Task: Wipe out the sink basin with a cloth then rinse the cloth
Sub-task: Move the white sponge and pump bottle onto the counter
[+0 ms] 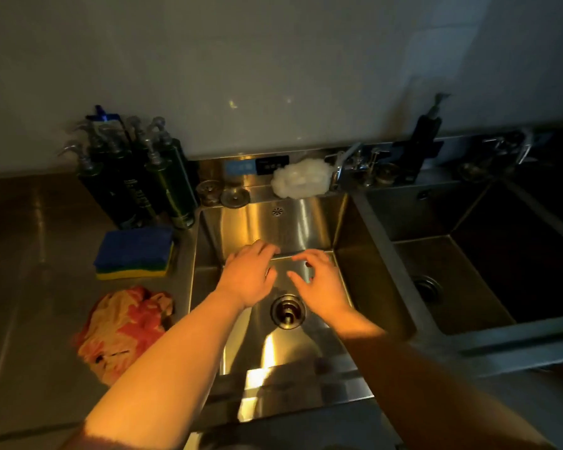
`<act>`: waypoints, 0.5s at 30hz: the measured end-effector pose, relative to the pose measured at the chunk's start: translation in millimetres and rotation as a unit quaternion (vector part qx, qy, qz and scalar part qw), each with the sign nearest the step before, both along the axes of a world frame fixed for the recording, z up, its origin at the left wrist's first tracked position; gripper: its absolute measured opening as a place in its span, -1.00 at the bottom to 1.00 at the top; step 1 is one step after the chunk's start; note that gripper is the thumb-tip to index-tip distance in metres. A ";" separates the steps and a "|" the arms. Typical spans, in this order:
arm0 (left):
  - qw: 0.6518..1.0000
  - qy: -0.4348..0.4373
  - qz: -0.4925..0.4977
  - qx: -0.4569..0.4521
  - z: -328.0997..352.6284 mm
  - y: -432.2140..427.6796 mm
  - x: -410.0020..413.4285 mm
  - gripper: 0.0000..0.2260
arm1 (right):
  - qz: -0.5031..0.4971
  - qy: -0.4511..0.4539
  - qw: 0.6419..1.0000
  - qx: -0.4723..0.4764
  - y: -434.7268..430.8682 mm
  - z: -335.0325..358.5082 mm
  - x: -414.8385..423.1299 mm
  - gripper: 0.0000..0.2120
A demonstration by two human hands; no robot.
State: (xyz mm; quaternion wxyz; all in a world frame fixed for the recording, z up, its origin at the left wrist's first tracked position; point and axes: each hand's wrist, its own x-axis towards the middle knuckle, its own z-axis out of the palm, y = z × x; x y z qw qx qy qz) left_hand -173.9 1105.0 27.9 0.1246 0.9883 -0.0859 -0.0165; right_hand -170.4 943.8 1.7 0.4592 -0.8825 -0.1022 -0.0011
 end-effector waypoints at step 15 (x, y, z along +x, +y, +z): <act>0.999 -0.043 -0.024 -0.012 2.2 -135.7 56.1 -0.66 | -0.019 -0.010 1.000 -0.013 -138.7 -12.1 54.3 -0.75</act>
